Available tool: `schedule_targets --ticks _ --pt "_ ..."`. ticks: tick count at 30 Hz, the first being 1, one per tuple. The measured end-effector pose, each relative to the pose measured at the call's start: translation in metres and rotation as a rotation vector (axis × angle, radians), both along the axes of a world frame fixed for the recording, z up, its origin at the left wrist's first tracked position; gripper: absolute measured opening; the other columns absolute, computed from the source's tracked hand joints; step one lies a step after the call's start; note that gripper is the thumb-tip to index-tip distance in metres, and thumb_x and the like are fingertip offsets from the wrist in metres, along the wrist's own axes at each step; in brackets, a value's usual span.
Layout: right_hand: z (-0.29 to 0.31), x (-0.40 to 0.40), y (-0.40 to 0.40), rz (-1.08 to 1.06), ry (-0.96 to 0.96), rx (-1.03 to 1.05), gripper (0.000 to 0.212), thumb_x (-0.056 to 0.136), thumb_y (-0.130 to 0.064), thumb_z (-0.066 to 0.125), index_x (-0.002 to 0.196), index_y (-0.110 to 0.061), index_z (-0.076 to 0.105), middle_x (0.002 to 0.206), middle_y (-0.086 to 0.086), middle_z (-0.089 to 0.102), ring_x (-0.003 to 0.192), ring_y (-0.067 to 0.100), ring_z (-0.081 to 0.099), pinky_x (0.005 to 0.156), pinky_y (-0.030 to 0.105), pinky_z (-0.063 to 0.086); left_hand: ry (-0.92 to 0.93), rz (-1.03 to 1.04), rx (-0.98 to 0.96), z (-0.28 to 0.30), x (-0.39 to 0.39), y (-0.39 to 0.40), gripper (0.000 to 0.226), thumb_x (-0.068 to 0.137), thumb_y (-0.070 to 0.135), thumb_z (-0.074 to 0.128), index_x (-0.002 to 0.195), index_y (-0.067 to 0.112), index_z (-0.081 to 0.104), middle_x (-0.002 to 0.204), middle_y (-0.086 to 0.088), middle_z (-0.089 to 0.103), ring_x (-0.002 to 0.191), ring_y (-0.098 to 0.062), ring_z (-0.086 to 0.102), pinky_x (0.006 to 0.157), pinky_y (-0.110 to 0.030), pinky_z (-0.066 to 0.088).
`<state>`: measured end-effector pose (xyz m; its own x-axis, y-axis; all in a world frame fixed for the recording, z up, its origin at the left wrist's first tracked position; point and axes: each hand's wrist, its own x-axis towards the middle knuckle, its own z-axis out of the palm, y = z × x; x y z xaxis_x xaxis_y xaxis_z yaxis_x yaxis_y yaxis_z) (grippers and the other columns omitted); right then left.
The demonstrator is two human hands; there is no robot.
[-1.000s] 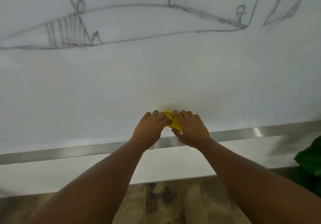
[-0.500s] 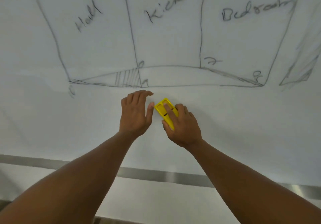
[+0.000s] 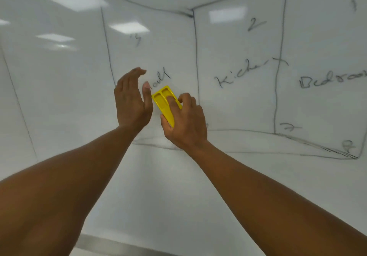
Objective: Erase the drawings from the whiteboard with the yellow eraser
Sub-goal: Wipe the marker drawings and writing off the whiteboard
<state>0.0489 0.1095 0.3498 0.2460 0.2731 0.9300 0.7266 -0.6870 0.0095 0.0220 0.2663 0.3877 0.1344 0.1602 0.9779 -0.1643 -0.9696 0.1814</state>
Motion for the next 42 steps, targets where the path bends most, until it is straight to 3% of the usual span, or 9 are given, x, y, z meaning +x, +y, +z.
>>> schedule_targets --ticks 9,14,19,28,35,42 --pt "0.073 0.006 0.079 -0.113 -0.041 0.077 0.055 0.092 -0.05 0.049 0.132 -0.012 0.051 0.112 0.014 0.051 0.091 0.028 0.049 0.064 0.035 0.041 -0.07 -0.004 0.068 0.073 0.005 0.084 0.04 0.105 0.025 0.036 0.143 0.016 0.048 0.153 -0.001 0.045 0.143 -0.019 0.036 0.119 -0.04 0.026" --pt "0.105 0.006 0.111 -0.159 -0.099 0.084 0.054 0.09 -0.046 0.05 0.133 -0.013 0.05 0.111 0.014 0.05 0.091 0.029 0.048 0.065 0.037 0.041 -0.066 0.016 0.062 0.1 0.013 0.123 0.046 0.106 0.022 0.031 0.15 0.014 0.04 0.159 -0.002 0.036 0.149 -0.016 0.026 0.125 -0.036 0.013" --pt "0.136 0.005 0.144 -0.218 -0.155 0.093 0.047 0.084 -0.04 0.051 0.125 -0.016 0.054 0.112 0.012 0.05 0.093 0.028 0.047 0.067 0.037 0.037 -0.057 0.05 0.004 0.125 0.024 0.153 0.051 0.106 0.024 0.027 0.156 0.012 0.026 0.164 -0.004 0.024 0.152 -0.017 0.017 0.125 -0.036 0.008" --pt "0.187 0.015 0.186 -0.283 -0.257 0.06 0.049 0.077 -0.039 0.052 0.118 -0.013 0.056 0.109 0.011 0.049 0.093 0.029 0.045 0.069 0.037 0.031 -0.029 0.04 -0.024 0.151 0.041 0.183 0.052 0.108 0.023 0.026 0.158 0.012 0.02 0.167 -0.004 0.013 0.154 -0.018 0.008 0.126 -0.036 0.002" --pt "0.219 0.023 0.206 -0.32 -0.357 -0.047 0.052 0.082 -0.042 0.044 0.126 -0.014 0.052 0.122 0.013 0.047 0.107 0.03 0.044 0.077 0.04 0.035 -0.114 0.021 -0.007 0.149 0.054 0.187 0.051 0.108 0.023 0.028 0.158 0.013 0.022 0.166 -0.003 0.015 0.154 -0.018 0.008 0.125 -0.036 0.001" --pt "0.275 0.024 0.213 -0.344 -0.29 0.209 0.045 0.083 -0.036 0.046 0.121 -0.012 0.052 0.132 0.013 0.041 0.115 0.031 0.04 0.081 0.04 0.036 -0.148 0.006 0.003 0.146 0.059 0.191 0.055 0.104 0.026 0.023 0.158 0.014 0.022 0.166 -0.001 0.016 0.154 -0.015 0.008 0.126 -0.033 0.0"
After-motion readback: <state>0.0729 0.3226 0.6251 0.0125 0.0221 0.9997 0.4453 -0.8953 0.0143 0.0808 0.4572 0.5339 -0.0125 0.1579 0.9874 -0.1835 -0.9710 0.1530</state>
